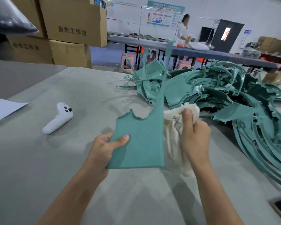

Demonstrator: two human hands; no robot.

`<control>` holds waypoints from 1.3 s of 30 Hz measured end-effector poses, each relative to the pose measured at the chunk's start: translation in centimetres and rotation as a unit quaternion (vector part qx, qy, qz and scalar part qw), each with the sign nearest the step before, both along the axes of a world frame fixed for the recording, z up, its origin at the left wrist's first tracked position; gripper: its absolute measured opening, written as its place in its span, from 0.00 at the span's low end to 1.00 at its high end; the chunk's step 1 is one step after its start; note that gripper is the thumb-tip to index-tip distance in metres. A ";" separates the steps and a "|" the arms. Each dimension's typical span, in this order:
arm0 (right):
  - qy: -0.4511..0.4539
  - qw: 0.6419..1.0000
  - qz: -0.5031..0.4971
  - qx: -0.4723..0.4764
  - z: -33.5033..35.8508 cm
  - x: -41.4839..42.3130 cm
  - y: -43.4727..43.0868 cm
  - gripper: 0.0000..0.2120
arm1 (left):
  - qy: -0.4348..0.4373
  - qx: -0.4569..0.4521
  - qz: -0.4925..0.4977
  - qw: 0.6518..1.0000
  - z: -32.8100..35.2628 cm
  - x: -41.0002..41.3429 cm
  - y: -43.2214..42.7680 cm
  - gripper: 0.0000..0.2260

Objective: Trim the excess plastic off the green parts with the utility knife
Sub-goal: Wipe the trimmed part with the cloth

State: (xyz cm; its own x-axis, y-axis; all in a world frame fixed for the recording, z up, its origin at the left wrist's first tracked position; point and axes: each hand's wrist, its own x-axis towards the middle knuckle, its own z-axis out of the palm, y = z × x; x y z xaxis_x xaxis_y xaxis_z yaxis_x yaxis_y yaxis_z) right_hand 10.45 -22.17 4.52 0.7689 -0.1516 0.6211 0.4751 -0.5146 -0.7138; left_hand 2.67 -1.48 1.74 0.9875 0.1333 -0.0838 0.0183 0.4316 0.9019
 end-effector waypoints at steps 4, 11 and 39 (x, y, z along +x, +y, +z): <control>-0.001 0.996 -0.045 0.083 -0.2 0.3 -0.5 0.19 | 0.051 0.109 -0.145 0.982 0.1 -0.3 0.2 0.14; 0.208 0.946 0.096 0.229 -0.3 0.2 0.1 0.17 | -0.039 -0.138 -0.284 0.948 0.6 -0.7 0.9 0.19; 0.051 0.992 0.113 -0.019 -1.1 -2.2 3.9 0.12 | 0.036 -0.023 0.076 0.996 -0.2 0.4 0.3 0.09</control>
State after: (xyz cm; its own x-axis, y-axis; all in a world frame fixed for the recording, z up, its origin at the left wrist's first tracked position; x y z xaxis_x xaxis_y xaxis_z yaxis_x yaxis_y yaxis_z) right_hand 8.24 -18.25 3.43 0.8401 0.0534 0.5398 0.5070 -0.4309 -0.7465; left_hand 3.11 -1.23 1.51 0.9475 0.2746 -0.1638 0.0140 0.4760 0.8793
